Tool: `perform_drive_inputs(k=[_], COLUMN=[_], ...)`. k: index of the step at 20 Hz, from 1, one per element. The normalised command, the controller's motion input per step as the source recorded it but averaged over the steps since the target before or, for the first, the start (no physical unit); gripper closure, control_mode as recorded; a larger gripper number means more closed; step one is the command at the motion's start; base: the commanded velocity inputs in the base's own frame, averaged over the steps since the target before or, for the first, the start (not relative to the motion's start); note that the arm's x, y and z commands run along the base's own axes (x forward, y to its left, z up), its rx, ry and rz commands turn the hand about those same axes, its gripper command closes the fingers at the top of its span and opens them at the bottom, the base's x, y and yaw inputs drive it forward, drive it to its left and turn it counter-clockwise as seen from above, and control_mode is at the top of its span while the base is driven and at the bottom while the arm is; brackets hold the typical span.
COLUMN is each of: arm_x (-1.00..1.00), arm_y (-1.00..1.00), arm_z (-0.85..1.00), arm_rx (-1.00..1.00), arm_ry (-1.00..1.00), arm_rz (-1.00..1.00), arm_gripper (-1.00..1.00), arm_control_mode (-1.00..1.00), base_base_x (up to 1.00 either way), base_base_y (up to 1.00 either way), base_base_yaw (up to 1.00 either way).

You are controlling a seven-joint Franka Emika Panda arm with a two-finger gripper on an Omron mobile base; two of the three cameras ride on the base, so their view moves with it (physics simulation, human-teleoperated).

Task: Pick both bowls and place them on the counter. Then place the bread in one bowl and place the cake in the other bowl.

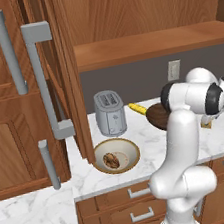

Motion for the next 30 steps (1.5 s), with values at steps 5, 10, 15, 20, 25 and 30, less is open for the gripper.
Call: perform_drive_inputs(k=[5,10,15,20,25,30], arm_x=[0.0,0.0,0.0,0.0,0.0,-0.01], arm_y=[0.11,0.16,0.23,0.18,0.09,0.13], arm_z=[-0.11,-0.07,-0.04,-0.01,-0.09,-0.18], arm_rx=[0.0,0.0,0.0,0.0,0.0,0.0], arm_ry=[0.01,0.0,0.0,0.0,0.02,0.05], arm_rz=[0.0,0.0,0.0,0.0,0.0,0.0], arm_gripper=[-1.0,-1.0,-1.0,-1.0,-1.0,-1.0], arm_control_mode=[-1.0,-1.0,-1.0,-1.0,-1.0,-1.0], base_base_x=[0.0,0.0,0.0,0.0,0.0,0.0], base_base_y=[0.0,0.0,0.0,0.0,0.0,0.0], base_base_yaw=[0.0,0.0,0.0,0.0,0.0,0.0])
